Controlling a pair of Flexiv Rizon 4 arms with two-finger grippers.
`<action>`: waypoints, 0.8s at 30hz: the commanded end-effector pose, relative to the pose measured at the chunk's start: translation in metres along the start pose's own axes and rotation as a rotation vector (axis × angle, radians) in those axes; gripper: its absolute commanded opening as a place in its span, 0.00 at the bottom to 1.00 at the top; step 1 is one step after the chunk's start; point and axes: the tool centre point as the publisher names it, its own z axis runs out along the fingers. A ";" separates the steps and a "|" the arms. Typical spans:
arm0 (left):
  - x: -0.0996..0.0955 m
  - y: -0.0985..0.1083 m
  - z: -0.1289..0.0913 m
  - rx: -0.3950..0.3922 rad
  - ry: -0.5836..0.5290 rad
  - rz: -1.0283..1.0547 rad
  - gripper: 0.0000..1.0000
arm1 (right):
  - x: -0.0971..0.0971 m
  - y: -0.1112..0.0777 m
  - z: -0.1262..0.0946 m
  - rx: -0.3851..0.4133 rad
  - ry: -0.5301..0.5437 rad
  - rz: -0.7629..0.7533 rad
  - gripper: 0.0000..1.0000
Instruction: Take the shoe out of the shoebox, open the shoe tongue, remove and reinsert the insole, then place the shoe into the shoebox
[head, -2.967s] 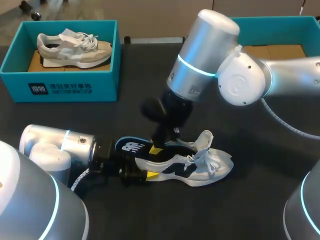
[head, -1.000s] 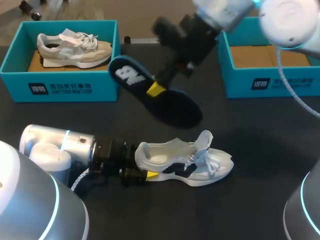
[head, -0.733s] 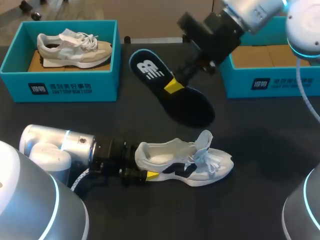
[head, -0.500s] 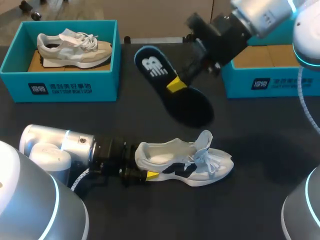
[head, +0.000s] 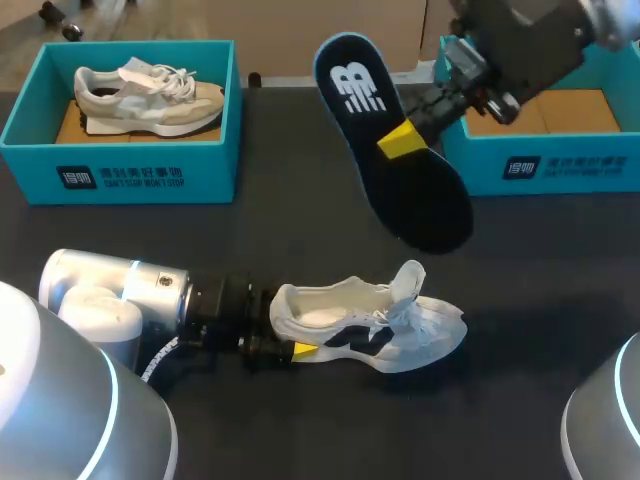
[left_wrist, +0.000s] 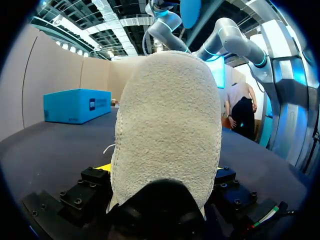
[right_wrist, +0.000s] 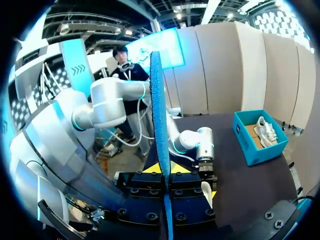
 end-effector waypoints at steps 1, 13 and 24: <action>-0.001 0.001 0.002 -0.001 0.000 0.000 0.00 | 0.014 -0.007 -0.001 -0.014 -0.052 0.000 0.00; -0.001 0.001 0.002 -0.001 0.000 0.000 0.00 | 0.039 -0.024 -0.018 -0.196 -0.082 0.045 0.00; -0.001 0.001 0.002 -0.001 0.000 0.000 0.00 | 0.059 -0.026 -0.018 -0.322 -0.041 0.065 0.00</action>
